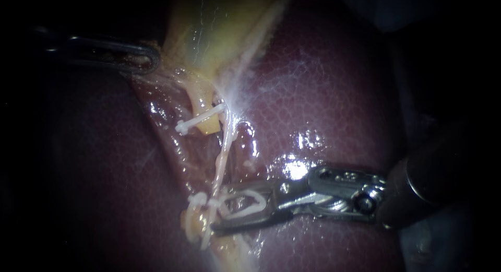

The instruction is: Clipping first clip right tube

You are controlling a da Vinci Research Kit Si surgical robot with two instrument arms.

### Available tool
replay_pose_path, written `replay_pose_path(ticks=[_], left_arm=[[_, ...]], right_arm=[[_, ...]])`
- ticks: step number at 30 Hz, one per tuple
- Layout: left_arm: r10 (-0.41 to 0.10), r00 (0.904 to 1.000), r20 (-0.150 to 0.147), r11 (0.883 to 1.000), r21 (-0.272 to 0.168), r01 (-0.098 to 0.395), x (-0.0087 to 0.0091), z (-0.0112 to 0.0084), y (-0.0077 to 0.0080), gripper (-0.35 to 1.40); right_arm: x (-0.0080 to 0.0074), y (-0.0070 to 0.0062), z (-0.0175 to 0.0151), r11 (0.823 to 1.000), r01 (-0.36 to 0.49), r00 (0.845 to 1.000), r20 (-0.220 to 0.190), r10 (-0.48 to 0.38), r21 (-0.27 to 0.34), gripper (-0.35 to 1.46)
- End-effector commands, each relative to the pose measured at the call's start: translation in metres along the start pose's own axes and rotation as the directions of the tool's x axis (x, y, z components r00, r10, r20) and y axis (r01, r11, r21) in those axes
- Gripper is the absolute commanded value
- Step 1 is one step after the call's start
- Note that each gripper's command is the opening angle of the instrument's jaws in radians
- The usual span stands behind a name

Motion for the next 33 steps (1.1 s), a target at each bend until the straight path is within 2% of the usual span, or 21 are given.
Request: replay_pose_path(ticks=[1, 9, 16, 23, 33], left_arm=[[0.0, 1.0, 0.0, 1.0, 0.0, 0.0, 0.0, 0.0, 0.0, -0.35], [0.0, 1.0, 0.0, 1.0, 0.0, 0.0, 0.0, -0.0001, 0.0, -0.35], [0.0, 1.0, 0.0, 1.0, 0.0, 0.0, 0.0, -0.0001, 0.0, -0.35], [0.0, 1.0, 0.0, 1.0, 0.001, 0.0, 0.0, -0.0001, 0.0, -0.35], [0.001, 1.0, 0.0, 1.0, -0.001, -0.001, 0.0001, 0.0, 0.0, -0.35]], right_arm=[[0.0002, -0.0003, -0.0003, 1.0, -0.001, 1.0, 0.0, 0.001, 0.002, 0.47], [0.0019, -0.0021, -0.0038, 1.0, -0.013, 1.0, -0.001, 0.013, 0.009, 0.48], [0.0022, -0.0021, -0.0063, 1.0, -0.02, 1.0, -0.006, 0.02, 0.0, 0.48], [0.0014, -0.0008, -0.0065, 1.0, -0.016, 1.0, -0.005, 0.016, -0.001, 0.48], [-0.0008, 0.0027, -0.0038, 1.0, 0.0, 1.0, -0.005, 0.0, -0.004, 0.49]])
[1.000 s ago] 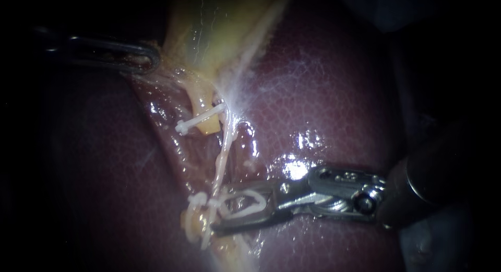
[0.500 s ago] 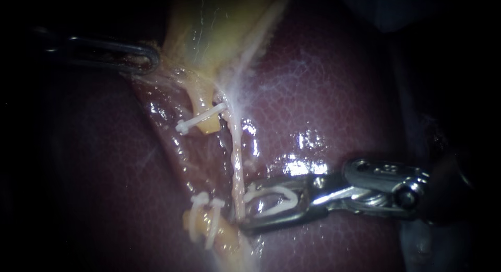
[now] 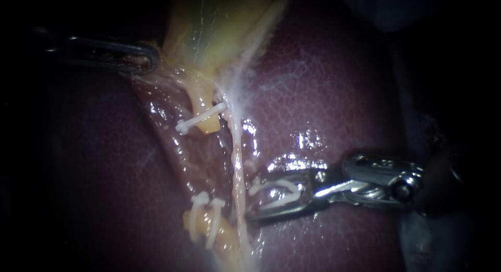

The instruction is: Clipping first clip right tube

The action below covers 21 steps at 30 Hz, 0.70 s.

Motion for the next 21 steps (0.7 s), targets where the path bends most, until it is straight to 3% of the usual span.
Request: replay_pose_path(ticks=[1, 5, 11, 15, 21], left_arm=[[0.0, 1.0, 0.0, 1.0, -0.002, 0.0, 0.0001, 0.0001, 0.0001, -0.35], [0.0, 1.0, 0.0, 1.0, -0.002, 0.0, 0.0001, 0.0001, 0.0001, -0.35], [0.001, 1.0, 0.0, 1.0, -0.002, -0.001, 0.0001, 0.0001, 0.0001, -0.35], [0.001, 1.0, 0.0, 1.0, -0.002, -0.001, 0.0001, 0.0001, 0.0001, -0.35], [0.001, 1.0, 0.0, 1.0, -0.001, -0.001, 0.0002, 0.0, 0.0001, -0.35]], right_arm=[[-0.0003, 0.0003, 0.0004, 1.0, 0.001, 1.0, 0.001, -0.001, 0.001, 0.49], [-0.0008, 0.0011, 0.0018, 0.999, -0.003, 1.0, -0.019, 0.004, 0.039, 0.49], [0.0, 0.0006, 0.003, 0.985, -0.068, 0.989, -0.118, 0.088, 0.16, 0.49], [0.0006, -0.0003, 0.0034, 0.968, -0.096, 0.98, -0.151, 0.133, 0.23, 0.49], [0.0024, -0.0028, 0.0024, 0.943, -0.11, 0.97, -0.174, 0.172, 0.315, 0.49]])
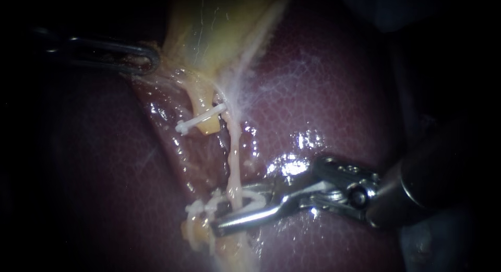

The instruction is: Clipping first clip right tube

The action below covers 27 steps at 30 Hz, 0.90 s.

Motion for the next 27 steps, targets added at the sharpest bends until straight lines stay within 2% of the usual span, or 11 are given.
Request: replay_pose_path(ticks=[1, 3, 6, 13, 22, 27], left_arm=[[0.0, 1.0, 0.0, 1.0, 0.0, 0.0, 0.0, 0.0, 0.0, -0.35], [0.0, 1.0, 0.0, 1.0, 0.0, 0.0, 0.0, 0.0, 0.0, -0.35], [0.0, 1.0, 0.0, 1.0, 0.0, 0.0, 0.0, 0.0, 0.0, -0.35], [0.0, 1.0, 0.0, 1.0, 0.0, 0.0, 0.0, 0.0, 0.0, -0.35], [0.0, 1.0, 0.0, 1.0, 0.0, 0.0, 0.0, 0.0, 0.0, -0.35], [0.0, 1.0, 0.0, 1.0, 0.0, 0.0, 0.0, 0.0, 0.0, -0.35]], right_arm=[[0.0002, -0.0005, 0.0, 1.0, -0.002, 1.0, -0.004, 0.002, 0.009, 0.49], [0.0006, -0.0015, 0.0001, 1.0, -0.009, 1.0, -0.009, 0.01, 0.025, 0.48], [0.0008, -0.0024, 0.0002, 0.999, -0.01, 1.0, -0.005, 0.01, 0.036, 0.47], [0.0005, -0.0021, 0.0, 0.999, -0.008, 1.0, 0.001, 0.008, 0.043, 0.39], [-0.0003, -0.0016, -0.0004, 0.998, -0.003, 1.0, 0.017, 0.002, 0.061, -0.09], [-0.0005, -0.0014, -0.0001, 0.997, 0.0, 1.0, 0.027, -0.002, 0.073, -0.26]])
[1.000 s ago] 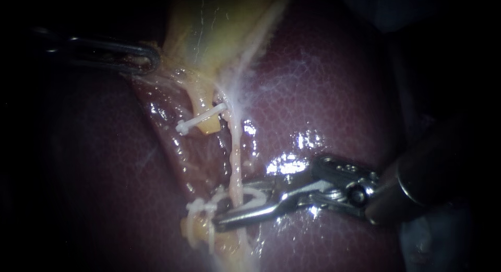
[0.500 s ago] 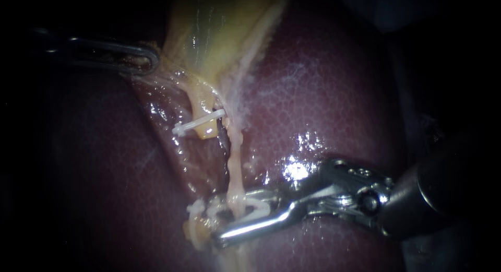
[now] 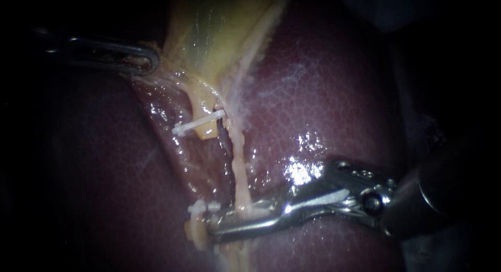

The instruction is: Clipping first clip right tube

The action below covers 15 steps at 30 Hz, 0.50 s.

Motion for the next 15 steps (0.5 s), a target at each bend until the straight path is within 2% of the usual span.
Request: replay_pose_path(ticks=[1, 7, 10, 15], left_arm=[[0.0, 1.0, 0.0, 1.0, 0.0, 0.0, 0.0, 0.0, 0.0, -0.35], [0.0, 1.0, 0.0, 1.0, 0.0, 0.0, 0.0, 0.0, 0.0, -0.35], [0.0, 1.0, 0.0, 1.0, 0.0, 0.0, 0.0, 0.0, 0.0, -0.35], [0.0, 1.0, 0.0, 1.0, 0.0, 0.0, 0.0, 0.0, 0.0, -0.35]], right_arm=[[0.0001, 0.0, 0.0, 1.0, 0.004, 1.0, -0.001, -0.004, -0.001, -0.34], [0.0004, 0.0002, -0.0001, 0.998, 0.067, 0.998, -0.01, -0.068, -0.018, -0.35], [0.0003, 0.0004, 0.0, 0.996, 0.079, 0.997, 0.02, -0.079, -0.033, -0.35], [0.0003, 0.0005, 0.0001, 0.996, 0.08, 0.997, 0.022, -0.079, -0.031, -0.35]])
